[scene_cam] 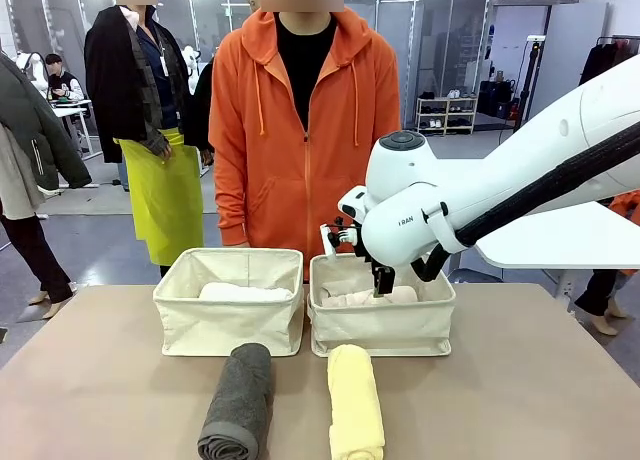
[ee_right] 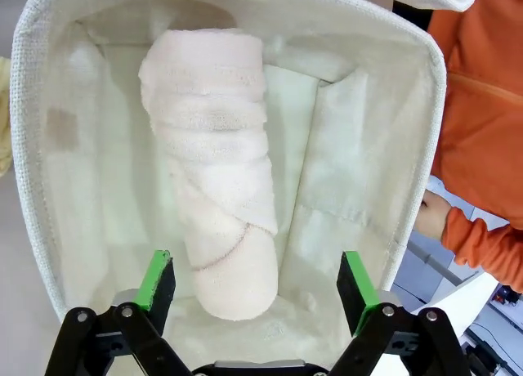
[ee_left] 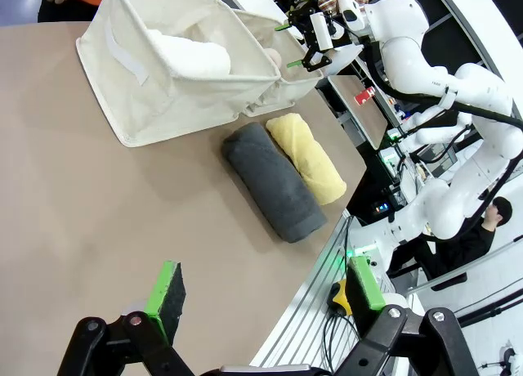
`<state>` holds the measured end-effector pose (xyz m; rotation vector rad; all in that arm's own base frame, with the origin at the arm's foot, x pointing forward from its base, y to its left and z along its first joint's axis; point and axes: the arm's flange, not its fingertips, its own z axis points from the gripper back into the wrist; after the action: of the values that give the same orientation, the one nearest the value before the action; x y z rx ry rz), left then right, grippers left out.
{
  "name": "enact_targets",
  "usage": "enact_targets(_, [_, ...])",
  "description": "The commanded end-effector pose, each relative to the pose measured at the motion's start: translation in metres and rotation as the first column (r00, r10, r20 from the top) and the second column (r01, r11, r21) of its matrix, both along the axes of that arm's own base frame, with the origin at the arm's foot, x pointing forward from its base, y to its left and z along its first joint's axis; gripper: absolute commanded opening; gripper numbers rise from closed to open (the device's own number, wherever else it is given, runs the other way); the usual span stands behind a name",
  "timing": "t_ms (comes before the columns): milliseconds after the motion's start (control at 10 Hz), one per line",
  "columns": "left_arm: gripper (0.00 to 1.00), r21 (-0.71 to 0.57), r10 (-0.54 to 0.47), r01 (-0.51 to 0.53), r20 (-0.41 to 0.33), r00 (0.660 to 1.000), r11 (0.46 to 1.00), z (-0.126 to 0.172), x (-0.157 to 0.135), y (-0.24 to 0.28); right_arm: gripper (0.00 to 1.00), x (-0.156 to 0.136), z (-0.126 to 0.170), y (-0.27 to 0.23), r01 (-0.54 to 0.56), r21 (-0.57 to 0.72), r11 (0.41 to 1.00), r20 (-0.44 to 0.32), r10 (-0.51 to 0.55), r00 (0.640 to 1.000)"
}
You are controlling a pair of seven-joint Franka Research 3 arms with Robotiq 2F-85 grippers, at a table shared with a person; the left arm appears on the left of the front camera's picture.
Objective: Divide the towels into two baskets.
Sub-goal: Pick up one hotel-folded towel from the bottom of the table and place it in the Fabric basket indicated by the person.
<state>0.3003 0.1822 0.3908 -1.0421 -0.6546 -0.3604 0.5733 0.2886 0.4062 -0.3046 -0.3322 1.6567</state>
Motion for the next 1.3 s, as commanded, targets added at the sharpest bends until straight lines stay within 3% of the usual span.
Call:
enact_targets(0, [1.0, -0.007, -0.01, 0.01, 0.001, 1.0, 1.0, 0.003, -0.004, 0.002, 1.0, -0.001, -0.002, 0.002, -0.018, -0.01, 1.0, -0.005, 0.018, 1.0])
enact_targets(800, [1.0, -0.007, -0.01, 0.01, 0.001, 1.0, 1.0, 0.003, -0.004, 0.002, 1.0, -0.001, -0.003, 0.002, -0.005, 0.0, 1.0, -0.006, 0.005, 1.0])
enact_targets(900, [1.0, -0.007, -0.01, 0.01, 0.001, 1.0, 1.0, 0.003, -0.004, 0.002, 1.0, -0.006, 0.013, -0.001, 0.025, -0.039, 0.999, 0.028, -0.024, 0.999])
enact_targets(1200, [1.0, -0.007, -0.01, 0.01, 0.001, 1.0, 1.0, 0.003, -0.004, 0.002, 1.0, -0.045, 0.051, -0.032, 0.152, 0.18, 0.972, -0.063, -0.143, 0.988])
